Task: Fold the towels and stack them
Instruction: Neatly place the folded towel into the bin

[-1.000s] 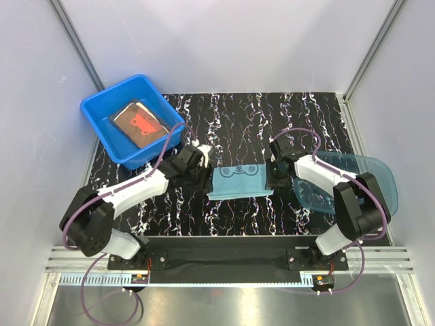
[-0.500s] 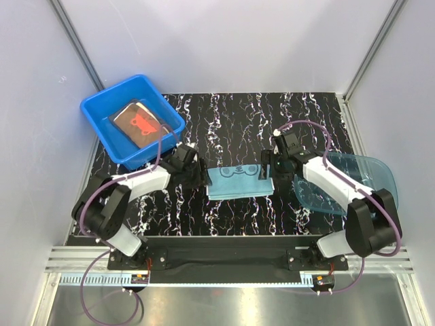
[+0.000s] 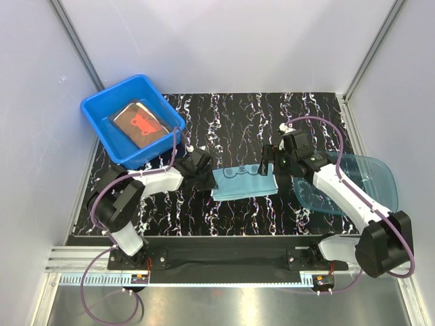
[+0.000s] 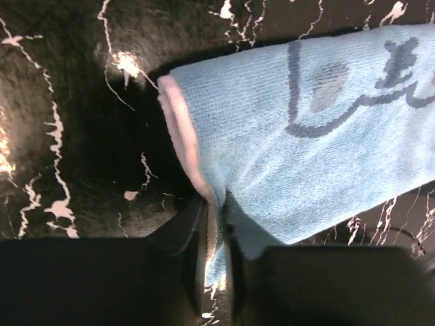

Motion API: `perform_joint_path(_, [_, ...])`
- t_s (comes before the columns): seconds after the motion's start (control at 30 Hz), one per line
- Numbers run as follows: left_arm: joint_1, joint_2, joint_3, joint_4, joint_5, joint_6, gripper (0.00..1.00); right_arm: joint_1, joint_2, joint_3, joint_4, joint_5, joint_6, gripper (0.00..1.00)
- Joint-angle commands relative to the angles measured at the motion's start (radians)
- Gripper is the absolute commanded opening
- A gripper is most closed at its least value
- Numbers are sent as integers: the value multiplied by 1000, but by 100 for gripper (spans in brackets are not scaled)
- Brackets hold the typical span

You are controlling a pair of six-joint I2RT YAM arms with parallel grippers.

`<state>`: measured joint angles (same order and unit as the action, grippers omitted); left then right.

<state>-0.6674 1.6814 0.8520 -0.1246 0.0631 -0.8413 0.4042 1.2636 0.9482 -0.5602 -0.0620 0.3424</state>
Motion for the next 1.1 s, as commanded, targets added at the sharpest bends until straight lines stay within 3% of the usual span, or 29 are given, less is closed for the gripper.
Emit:
perform_joint_path(0.0, [-29, 29, 8, -141, -100, 17, 4, 5, -56, 24, -13, 30, -19, 100])
perform_joint_path(0.03, [-32, 20, 39, -205, -118, 49, 0, 7, -61, 32, -21, 28, -20, 100])
perform_joint_path(0.3, [-31, -37, 228, -550, -271, 385, 0, 7, -122, 54, -27, 24, -11, 100])
perform_joint_path(0.43, [-29, -75, 292, -659, -498, 575, 0, 5, -135, 54, -11, 2, 3, 100])
perform_joint_path(0.67, [41, -290, 236, -517, -649, 982, 0, 7, -122, 38, 28, -2, -6, 100])
perform_joint_path(0.83, [233, -388, 236, -353, -527, 1134, 0, 5, -84, 44, 55, -22, -13, 100])
perform_joint_path(1.07, [428, -199, 450, -307, -470, 1236, 0, 7, 0, 84, 98, -15, -48, 100])
